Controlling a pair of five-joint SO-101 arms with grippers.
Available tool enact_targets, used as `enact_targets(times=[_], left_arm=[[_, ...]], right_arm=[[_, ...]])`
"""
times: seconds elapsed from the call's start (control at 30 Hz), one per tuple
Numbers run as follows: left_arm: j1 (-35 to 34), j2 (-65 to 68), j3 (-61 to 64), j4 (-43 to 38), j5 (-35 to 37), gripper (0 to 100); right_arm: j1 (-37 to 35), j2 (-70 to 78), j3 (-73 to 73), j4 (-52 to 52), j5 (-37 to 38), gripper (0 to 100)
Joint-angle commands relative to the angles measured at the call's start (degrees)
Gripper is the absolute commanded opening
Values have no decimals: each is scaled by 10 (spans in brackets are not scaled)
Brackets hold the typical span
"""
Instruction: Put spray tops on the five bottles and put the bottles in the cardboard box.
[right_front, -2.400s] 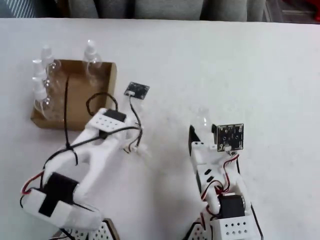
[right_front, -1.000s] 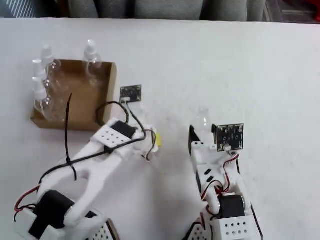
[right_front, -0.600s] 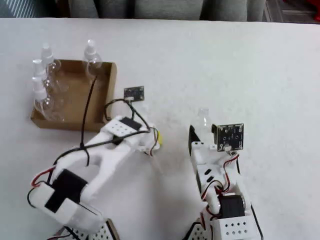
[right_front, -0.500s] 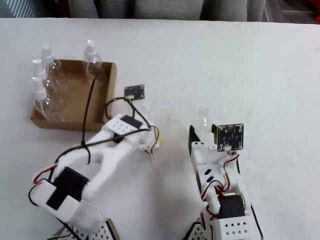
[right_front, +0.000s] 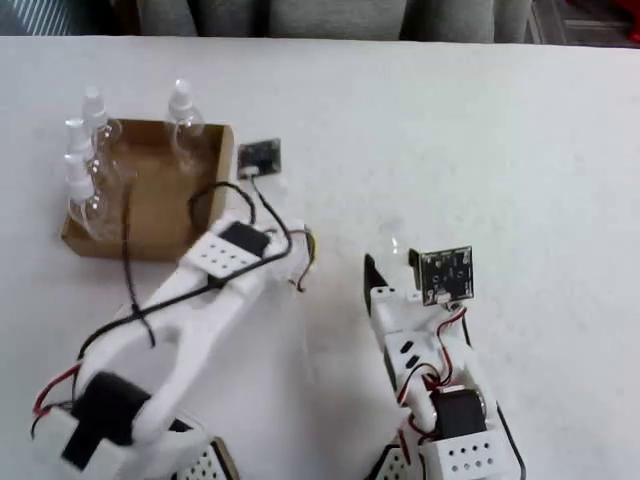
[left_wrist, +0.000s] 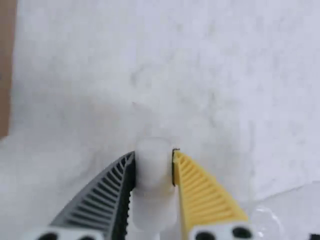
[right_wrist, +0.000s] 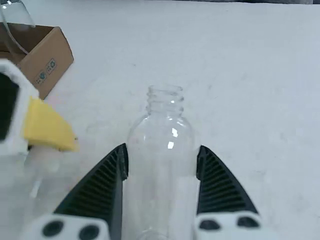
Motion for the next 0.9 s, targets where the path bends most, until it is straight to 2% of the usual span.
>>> enact_targets(times=[0.0,0.47,0.53,0.73,0.87], left_arm=[[-36,-115,-19,-73,-45,22],[-41,-184,-20,-404,-63,23],[-39,-193,-20,-439,-86,23],[-11,-247,-20,-458,-196,23],[13,-279,-21,-456,-205,23]], right_arm=[[-24,-4,-7,2,-6,16],[-83,-5,-5,1,-6,16],[-83,-5,-5,1,-6,16],[-83,-5,-4,1,-6,16],[-83,-5,-4,1,-6,16]])
